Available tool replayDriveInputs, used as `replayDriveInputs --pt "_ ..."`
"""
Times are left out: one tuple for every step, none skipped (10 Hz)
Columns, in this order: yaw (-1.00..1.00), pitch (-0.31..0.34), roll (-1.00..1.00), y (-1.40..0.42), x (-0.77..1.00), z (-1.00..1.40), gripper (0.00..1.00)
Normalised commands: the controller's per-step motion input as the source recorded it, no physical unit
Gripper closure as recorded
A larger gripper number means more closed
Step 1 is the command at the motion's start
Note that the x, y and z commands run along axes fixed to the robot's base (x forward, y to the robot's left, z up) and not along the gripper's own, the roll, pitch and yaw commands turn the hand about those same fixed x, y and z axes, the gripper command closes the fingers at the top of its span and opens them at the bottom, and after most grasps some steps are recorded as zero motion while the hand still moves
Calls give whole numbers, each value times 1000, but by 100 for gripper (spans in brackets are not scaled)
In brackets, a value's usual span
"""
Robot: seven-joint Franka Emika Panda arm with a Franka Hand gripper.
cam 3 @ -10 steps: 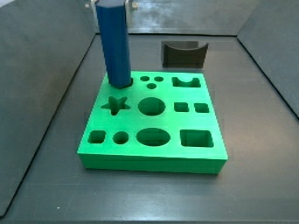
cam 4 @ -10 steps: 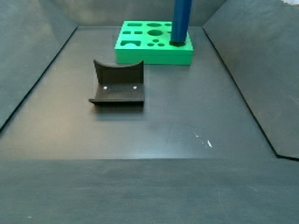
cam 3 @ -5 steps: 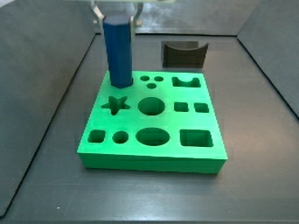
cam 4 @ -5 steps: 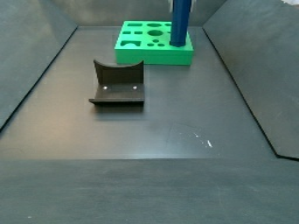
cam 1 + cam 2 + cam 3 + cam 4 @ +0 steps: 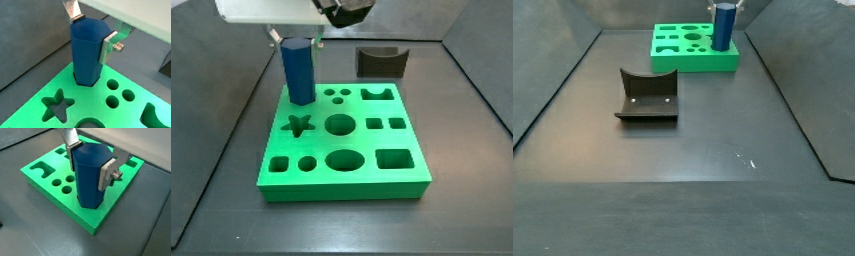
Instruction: Insert the hexagon object.
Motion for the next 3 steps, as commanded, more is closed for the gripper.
replayDriveInputs --pt "0 -100 -13 0 0 -300 100" --pt "0 0 41 -9 0 0 100" --pt "0 0 0 0 0 0 100"
